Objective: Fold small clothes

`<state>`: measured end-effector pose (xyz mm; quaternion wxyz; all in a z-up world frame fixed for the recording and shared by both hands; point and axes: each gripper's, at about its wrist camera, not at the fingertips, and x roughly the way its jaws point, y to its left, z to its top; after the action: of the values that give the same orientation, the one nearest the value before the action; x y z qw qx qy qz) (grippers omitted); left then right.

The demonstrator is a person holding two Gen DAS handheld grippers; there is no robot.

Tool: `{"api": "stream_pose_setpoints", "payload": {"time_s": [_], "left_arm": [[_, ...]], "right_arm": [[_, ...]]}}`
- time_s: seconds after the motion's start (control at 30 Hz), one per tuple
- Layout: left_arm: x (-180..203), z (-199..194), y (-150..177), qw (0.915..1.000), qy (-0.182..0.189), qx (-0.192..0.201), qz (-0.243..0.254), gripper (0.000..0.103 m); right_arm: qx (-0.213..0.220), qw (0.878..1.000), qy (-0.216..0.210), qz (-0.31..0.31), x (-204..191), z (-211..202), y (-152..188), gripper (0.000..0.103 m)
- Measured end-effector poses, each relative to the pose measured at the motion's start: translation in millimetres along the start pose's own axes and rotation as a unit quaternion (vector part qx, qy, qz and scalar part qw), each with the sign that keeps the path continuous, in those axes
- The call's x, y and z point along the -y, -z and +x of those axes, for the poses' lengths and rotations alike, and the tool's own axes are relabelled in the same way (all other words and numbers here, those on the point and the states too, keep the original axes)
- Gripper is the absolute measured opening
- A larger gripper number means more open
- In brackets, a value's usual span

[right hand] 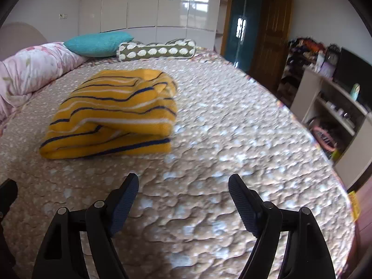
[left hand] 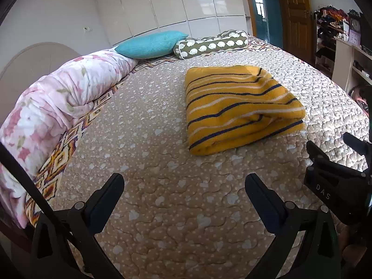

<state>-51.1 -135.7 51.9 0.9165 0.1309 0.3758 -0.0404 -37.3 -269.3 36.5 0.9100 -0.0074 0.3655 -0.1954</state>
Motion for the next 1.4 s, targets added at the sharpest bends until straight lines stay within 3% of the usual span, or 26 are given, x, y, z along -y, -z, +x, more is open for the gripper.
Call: {"api": "stream_pose_setpoints", "payload": {"time_s": [1.4], "left_arm": [[2,11,7,0.9995,0.007,-0.031,-0.007,0.103]], "right_arm": [[0.009,1.0,-0.005,0.002,0,-10,-4,0.084]]}}
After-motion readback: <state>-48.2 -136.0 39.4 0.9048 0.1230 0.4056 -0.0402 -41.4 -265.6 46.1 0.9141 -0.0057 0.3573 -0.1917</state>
